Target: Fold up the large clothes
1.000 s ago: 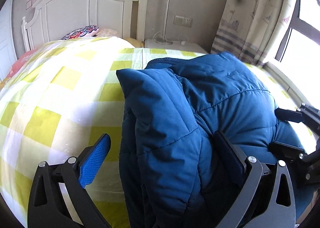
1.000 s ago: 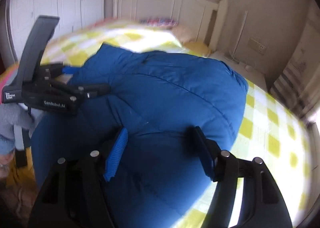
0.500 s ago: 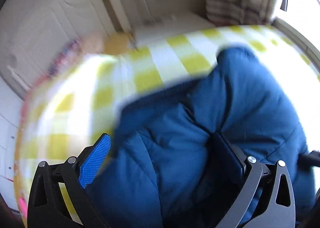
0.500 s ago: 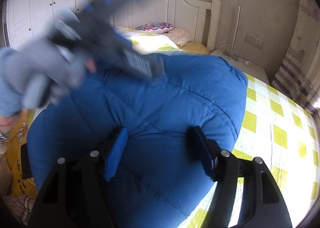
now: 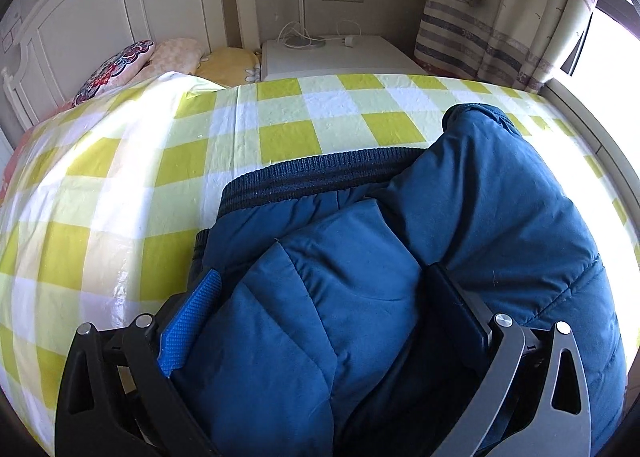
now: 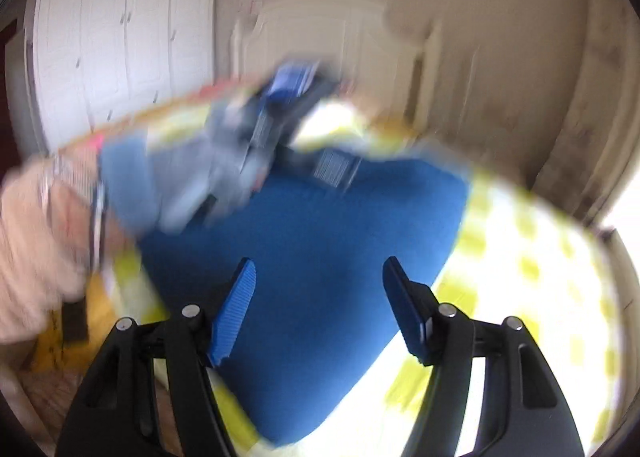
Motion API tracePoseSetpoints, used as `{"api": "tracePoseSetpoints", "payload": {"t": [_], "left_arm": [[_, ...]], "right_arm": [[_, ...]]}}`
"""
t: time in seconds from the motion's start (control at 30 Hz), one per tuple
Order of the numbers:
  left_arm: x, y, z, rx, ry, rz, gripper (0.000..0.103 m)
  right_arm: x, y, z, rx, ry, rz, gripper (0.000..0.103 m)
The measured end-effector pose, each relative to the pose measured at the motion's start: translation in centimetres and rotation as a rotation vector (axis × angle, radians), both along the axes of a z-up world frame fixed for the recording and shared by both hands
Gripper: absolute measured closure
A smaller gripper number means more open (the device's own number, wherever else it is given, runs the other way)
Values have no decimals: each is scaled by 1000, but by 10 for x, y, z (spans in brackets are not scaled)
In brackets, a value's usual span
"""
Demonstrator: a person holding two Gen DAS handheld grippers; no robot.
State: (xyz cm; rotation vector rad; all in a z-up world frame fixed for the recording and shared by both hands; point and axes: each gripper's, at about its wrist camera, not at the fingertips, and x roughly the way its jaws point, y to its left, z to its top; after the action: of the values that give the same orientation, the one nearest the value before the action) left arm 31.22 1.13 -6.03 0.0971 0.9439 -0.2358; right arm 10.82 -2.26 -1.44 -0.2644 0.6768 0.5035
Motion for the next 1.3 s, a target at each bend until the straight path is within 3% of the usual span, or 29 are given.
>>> {"api": "tracePoseSetpoints", "payload": {"t": [0.07, 0.23, 0.3, 0.4, 0.47, 0.5, 0.53, 0.57, 0.7, 0.87, 0.9, 0.97, 1.03, 1.2, 1.3], "left_arm": [[-1, 0, 0, 1, -9, 2, 4], [-15, -10, 19, 137, -68, 34, 4], [-39, -10, 40, 178, -155, 58, 4], [-98, -9, 67, 147, -255, 23, 4], [-122, -17, 58, 192, -257, -19, 4], [-128, -23, 40, 253, -231, -43, 4], [-131, -24, 26, 267, -241, -41, 4], [-134, -16, 18, 214, -292, -19, 4], [-125, 4, 12, 76, -251, 11, 4], [-126, 9, 10, 32, -242, 12, 4], [-125, 11, 8, 21, -240, 12, 4], [-127, 10, 6, 2, -238, 15, 4], [-128, 12, 4, -10, -237, 17, 4], [-130, 14, 3, -11, -235, 24, 4], [-130, 17, 3, -20, -234, 34, 4]], "right_arm": [[-14, 11, -24, -50, -113, -39, 38], [-9, 15, -23, -71, -93, -47, 37], [-11, 10, -25, -41, -92, -50, 37], [-12, 4, -26, -19, -90, -45, 37], [-11, 4, -26, -19, -93, -46, 36], [-11, 5, -27, -16, -96, -47, 36], [-12, 5, -26, -7, -96, -46, 35], [-12, 5, -26, 2, -91, -44, 35], [-17, -3, -12, 12, -69, -26, 36], [-47, -28, 15, 91, -145, -46, 39], [-50, -28, 9, 82, -132, -41, 39], [-42, -19, -29, 14, -22, -33, 37], [-43, -19, -46, 33, -50, -25, 34], [-40, -14, -40, -19, -8, -15, 28], [-46, -10, -24, -30, -23, -31, 35]]}}
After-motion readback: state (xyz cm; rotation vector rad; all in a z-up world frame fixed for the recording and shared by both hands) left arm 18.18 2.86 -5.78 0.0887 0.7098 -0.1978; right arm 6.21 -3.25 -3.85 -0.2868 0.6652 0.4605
